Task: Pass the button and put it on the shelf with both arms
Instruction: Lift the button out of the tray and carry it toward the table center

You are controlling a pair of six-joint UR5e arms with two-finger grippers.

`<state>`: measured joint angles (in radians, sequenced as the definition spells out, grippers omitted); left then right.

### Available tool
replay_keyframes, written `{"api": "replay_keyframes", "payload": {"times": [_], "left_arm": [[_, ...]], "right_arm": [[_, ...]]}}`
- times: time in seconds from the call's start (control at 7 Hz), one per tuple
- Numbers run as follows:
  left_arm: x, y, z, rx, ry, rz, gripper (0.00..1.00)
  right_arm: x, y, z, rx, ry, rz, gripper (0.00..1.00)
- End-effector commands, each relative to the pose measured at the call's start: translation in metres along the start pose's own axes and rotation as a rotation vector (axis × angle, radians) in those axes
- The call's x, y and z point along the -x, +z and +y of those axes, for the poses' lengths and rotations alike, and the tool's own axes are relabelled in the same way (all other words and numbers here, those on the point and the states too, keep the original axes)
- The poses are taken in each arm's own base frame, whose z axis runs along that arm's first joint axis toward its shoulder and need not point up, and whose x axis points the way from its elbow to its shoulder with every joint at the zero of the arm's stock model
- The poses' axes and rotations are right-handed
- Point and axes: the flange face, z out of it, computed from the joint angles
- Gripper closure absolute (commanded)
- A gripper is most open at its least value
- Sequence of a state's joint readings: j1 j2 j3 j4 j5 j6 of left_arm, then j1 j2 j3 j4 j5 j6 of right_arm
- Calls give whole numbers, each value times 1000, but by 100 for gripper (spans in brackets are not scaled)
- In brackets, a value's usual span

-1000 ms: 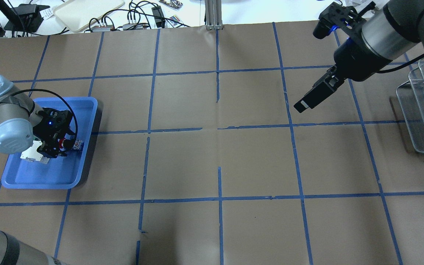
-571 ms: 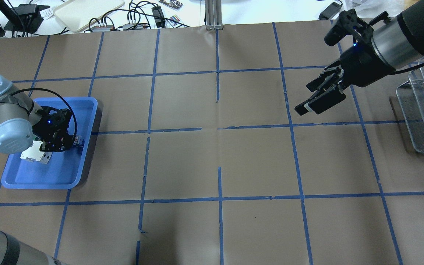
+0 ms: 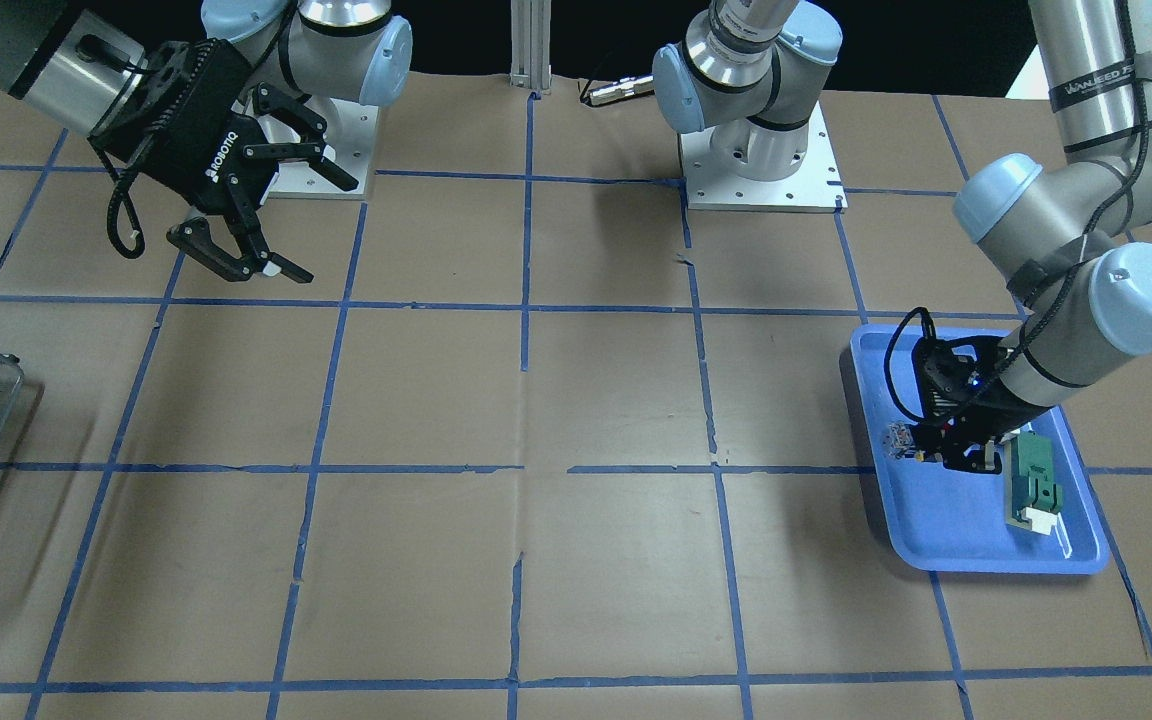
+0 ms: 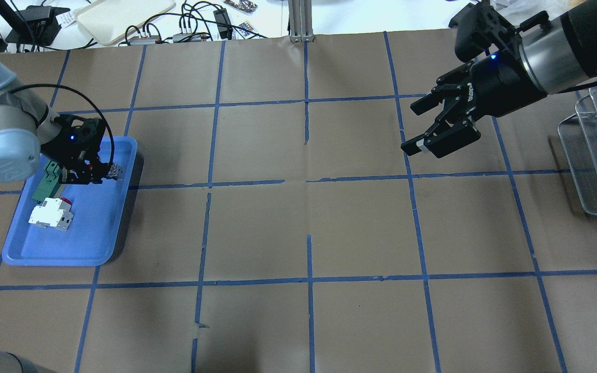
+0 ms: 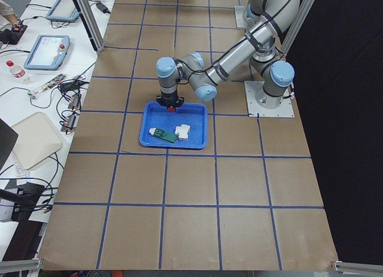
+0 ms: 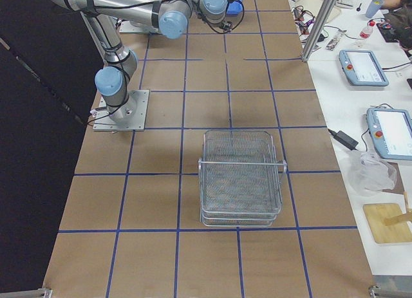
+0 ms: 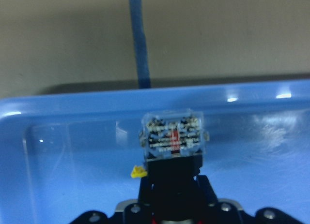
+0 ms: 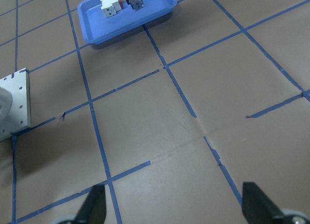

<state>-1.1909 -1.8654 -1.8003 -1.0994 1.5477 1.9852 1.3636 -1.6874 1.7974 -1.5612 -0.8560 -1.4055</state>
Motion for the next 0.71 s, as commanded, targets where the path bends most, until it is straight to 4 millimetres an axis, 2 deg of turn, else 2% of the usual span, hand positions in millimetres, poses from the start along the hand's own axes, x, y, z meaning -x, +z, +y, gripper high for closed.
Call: {"api": "replay_keyframes", "payload": {"times": [0.0, 0.14, 0.29, 0.57], "left_arm": [[29, -77, -86, -40, -70, 18, 100], [32, -108, -123, -68, -67, 20, 100], [36, -131, -154, -81, -126, 28, 100], [22, -166, -235, -67, -132, 28, 100]], "right_arm": [[-1, 4, -3, -2, -51, 0, 0], [-3, 7, 0, -2, -56, -8, 0], [-4, 12, 3, -5, -53, -14, 0], [-1, 7, -1, -46, -37, -11, 0]]}}
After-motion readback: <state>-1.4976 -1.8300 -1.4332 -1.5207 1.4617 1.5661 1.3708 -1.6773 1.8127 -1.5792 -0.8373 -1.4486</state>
